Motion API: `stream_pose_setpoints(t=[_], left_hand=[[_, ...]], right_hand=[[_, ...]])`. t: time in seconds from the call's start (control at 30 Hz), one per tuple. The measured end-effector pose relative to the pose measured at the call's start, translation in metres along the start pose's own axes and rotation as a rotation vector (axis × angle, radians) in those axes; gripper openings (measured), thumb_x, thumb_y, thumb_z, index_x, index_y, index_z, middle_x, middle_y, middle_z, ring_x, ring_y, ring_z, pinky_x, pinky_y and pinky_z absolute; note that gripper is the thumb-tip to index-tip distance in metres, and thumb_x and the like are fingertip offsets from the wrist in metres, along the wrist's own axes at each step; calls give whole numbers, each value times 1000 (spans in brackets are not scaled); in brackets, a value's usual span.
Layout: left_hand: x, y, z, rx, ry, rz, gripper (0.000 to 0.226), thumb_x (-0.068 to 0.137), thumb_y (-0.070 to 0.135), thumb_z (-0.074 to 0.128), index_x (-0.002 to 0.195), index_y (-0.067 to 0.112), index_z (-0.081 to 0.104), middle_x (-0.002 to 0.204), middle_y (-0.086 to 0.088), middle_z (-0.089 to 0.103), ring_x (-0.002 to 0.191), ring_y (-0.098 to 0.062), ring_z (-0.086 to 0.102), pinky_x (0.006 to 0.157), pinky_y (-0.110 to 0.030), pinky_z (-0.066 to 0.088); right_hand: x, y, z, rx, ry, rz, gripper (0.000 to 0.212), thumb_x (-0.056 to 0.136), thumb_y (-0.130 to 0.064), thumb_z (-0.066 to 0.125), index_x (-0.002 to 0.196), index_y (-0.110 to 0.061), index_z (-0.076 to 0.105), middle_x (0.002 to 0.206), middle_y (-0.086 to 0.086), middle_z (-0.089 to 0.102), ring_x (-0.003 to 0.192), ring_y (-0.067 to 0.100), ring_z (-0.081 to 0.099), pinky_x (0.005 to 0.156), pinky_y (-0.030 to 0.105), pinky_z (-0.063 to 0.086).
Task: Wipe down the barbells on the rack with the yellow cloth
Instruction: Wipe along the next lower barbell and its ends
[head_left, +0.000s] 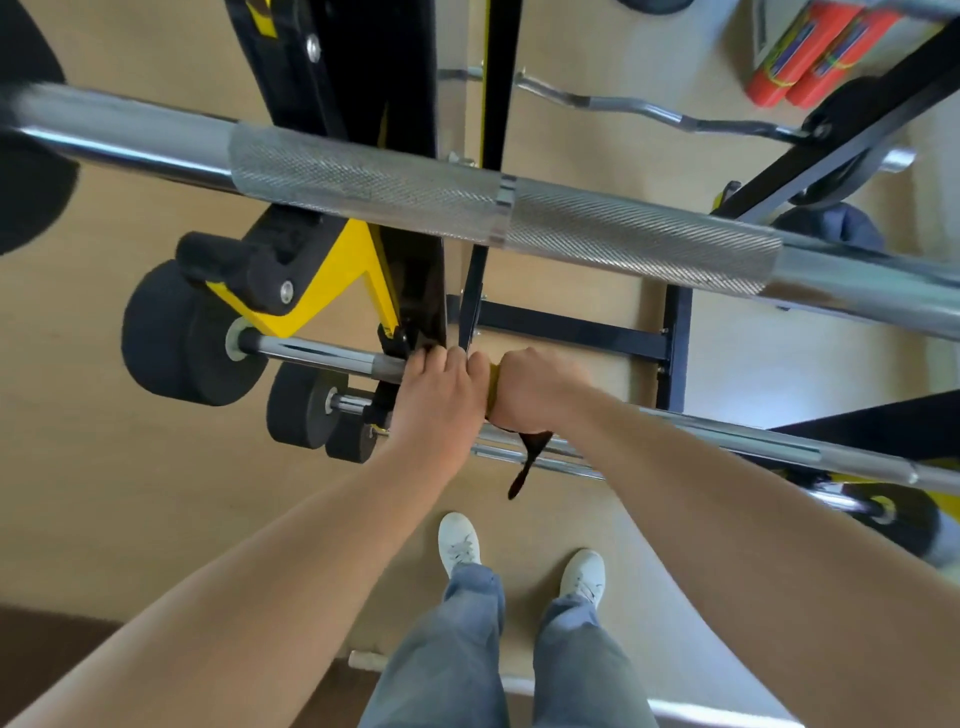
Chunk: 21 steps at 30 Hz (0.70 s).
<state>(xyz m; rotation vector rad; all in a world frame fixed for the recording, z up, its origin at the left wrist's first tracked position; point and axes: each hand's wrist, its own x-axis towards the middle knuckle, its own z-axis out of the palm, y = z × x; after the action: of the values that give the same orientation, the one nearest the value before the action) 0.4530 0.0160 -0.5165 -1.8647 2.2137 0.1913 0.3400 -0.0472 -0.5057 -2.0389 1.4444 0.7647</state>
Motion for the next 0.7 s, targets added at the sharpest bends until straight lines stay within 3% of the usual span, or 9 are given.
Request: stream_pose_setpoints(t=[0.1,0.17,0.27,0.33,0.43,0.5,0.57,0.63,0.7], left_hand=[[0,0,0,18,-1,21,53,86,36,70,122,11,41,113,-10,56,112,-29,52,105,-43,39],[2,-1,1,26,4,36,52,86,32,70,123,11,40,113,-10,55,111,-29,52,104,-43,40],[3,-2,-1,7,-43,20,49,84,25,72,117,13,39,111,-9,57,108,-28,54,100,-42,42],[6,-3,-7,17,-60,6,48,83,19,72,117,14,38,114,-10,58,110,-28,54,100,-42,42],[9,-2,-7,16,-106,26,57,80,16,75,122,13,37,120,-12,56,116,-30,52,101,-42,40],[8,-2,-6,0,-99,21,49,83,17,72,119,13,39,118,-11,58,113,-29,53,100,-42,41],[5,-3,-4,-24,-56,1,44,85,22,71,116,14,41,113,-10,60,110,-29,55,100,-43,43],[6,-2,-2,-14,-24,20,46,84,27,72,116,13,41,111,-10,58,108,-28,54,100,-43,43],[6,-2,1,-9,-13,49,45,85,28,70,116,13,41,111,-10,57,108,-29,54,100,-43,42]], right_hand=[[13,12,-26,310,-547,20,35,79,-29,81,103,-10,64,100,12,69,82,23,67,74,30,53],[14,14,-29,342,-600,10,33,79,-26,81,101,-10,64,99,11,68,82,22,66,68,30,50],[0,5,-5,85,-149,-28,15,86,-24,70,80,-17,59,76,0,59,65,16,56,61,29,46],[-14,-2,21,-60,254,31,6,91,-20,58,84,-20,58,71,-4,56,62,17,55,59,30,47],[-16,-9,42,-140,484,1,3,93,-18,54,95,-20,53,77,-2,58,68,21,56,61,33,46],[-8,-6,27,-77,333,29,4,92,-22,56,89,-20,55,73,-4,55,65,19,55,59,32,46],[3,2,3,52,-25,8,11,85,-25,65,80,-16,59,71,-1,58,62,17,55,59,30,48],[13,10,-17,269,-415,6,19,76,-23,76,86,-10,67,77,7,65,66,21,62,68,32,54],[18,13,-21,363,-528,9,26,72,-22,80,91,-7,69,82,10,70,72,24,68,76,34,57]])
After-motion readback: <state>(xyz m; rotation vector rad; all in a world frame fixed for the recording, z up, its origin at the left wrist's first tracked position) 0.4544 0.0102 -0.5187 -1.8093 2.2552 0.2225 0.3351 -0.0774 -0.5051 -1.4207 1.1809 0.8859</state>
